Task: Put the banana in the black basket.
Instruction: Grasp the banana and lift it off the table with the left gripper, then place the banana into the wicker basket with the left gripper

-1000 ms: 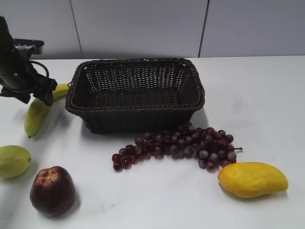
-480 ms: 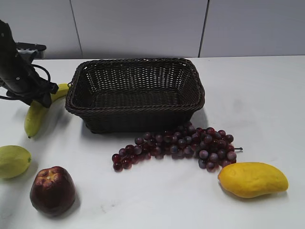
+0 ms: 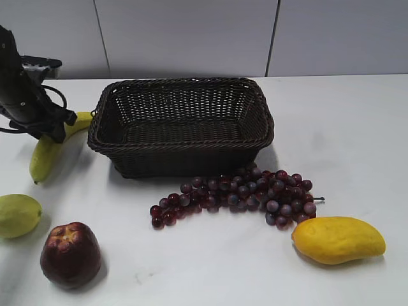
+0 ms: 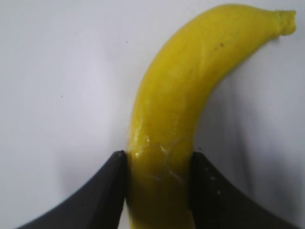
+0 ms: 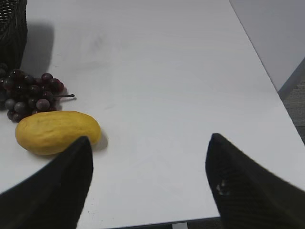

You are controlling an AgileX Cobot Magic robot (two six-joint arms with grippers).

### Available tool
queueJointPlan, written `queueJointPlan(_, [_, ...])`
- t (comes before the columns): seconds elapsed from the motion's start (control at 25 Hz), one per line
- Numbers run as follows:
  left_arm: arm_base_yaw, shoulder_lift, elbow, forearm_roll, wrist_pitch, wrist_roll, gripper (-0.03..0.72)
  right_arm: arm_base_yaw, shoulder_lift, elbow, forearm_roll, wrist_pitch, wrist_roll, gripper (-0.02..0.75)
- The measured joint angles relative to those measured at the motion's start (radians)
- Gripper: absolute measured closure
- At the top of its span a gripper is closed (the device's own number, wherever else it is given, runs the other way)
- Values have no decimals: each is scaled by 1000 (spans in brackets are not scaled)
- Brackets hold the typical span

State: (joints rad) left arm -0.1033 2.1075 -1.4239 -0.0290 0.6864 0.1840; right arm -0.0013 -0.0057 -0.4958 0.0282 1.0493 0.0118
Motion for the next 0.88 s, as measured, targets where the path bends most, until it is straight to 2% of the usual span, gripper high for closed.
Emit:
queueJointPlan(0.28, [0, -34, -52, 3, 80, 0, 283, 0, 0, 0, 0, 0, 0, 148])
queueJointPlan(0.64, [0, -246, -55, 29, 120, 0, 283, 0, 0, 0, 0, 0, 0, 148])
queueJointPlan(0.88, [-30, -388, -56, -35, 121, 0, 283, 0, 0, 0, 0, 0, 0, 148])
